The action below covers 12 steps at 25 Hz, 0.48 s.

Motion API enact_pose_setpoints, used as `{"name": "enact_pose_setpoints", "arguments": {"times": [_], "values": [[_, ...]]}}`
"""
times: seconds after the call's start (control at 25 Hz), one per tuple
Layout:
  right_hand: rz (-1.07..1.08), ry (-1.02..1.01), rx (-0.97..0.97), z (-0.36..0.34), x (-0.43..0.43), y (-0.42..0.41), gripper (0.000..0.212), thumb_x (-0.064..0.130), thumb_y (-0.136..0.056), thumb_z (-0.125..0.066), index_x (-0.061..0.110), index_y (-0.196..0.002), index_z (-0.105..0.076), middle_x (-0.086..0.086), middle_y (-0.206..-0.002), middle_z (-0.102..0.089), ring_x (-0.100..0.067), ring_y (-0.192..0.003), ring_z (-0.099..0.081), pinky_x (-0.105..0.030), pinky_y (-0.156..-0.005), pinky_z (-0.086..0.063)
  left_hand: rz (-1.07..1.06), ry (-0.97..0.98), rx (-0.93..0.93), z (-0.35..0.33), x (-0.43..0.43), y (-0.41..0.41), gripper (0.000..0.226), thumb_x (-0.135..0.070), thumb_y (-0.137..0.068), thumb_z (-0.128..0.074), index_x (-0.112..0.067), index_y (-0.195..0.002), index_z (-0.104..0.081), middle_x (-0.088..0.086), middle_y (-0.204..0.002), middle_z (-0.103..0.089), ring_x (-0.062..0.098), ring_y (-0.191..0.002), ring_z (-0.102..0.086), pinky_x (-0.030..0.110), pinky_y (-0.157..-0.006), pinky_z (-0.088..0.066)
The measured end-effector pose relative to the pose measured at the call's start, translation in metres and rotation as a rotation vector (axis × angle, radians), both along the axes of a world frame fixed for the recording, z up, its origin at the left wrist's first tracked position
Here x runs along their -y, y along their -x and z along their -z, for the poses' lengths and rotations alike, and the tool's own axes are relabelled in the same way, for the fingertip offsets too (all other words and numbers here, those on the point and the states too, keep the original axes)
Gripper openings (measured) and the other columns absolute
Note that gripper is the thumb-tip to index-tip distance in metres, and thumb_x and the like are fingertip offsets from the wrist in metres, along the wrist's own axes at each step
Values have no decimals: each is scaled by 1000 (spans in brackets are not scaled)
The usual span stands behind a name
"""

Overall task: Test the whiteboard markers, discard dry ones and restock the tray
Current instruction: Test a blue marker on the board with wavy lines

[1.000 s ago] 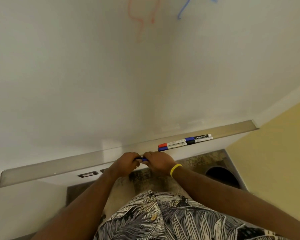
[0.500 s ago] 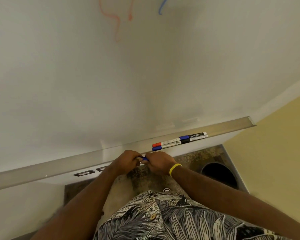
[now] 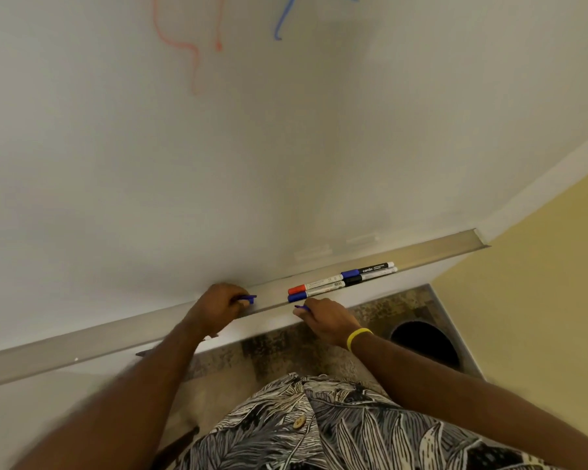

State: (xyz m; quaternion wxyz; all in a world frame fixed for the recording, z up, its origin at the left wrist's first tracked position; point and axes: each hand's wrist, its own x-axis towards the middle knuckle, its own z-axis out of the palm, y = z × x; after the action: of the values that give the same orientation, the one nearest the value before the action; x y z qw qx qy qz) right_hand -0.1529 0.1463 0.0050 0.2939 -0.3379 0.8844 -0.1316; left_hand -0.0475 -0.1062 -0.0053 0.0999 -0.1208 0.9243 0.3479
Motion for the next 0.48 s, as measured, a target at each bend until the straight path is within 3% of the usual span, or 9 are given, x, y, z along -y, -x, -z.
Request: {"name": "enact_pose_setpoints", "arguments": {"times": [0.16, 0.32, 0.48], "values": [[95, 90, 56, -3, 4, -1, 36, 42, -103, -41, 11, -114, -55, -13, -104, -65, -26, -91, -60, -33, -76, -44, -84, 75, -9, 21, -26, 10, 13, -24, -90, -65, -18, -98, -75, -1, -87, -58, 14, -79, -51, 26, -68, -34], [170, 171, 81, -4, 0, 0, 27, 24, -103, -44, 9, -124, -54, -14, -111, -64, -19, -89, -53, -27, -80, -40, -190, 119, 10, 29, -41, 13, 14, -19, -92, -62, -16, -100, -73, 3, -96, -61, 18, -82, -55, 26, -73, -38], [194, 194, 69, -2, -10, -2, 29, 18, -102, -47, 9, -129, -54, -14, -114, -63, -24, -98, -57, -31, -90, -43, -183, 160, 45, 25, -48, 15, 16, -16, -94, -58, -15, -101, -72, 5, -101, -65, 20, -84, -58, 30, -78, -47]]}}
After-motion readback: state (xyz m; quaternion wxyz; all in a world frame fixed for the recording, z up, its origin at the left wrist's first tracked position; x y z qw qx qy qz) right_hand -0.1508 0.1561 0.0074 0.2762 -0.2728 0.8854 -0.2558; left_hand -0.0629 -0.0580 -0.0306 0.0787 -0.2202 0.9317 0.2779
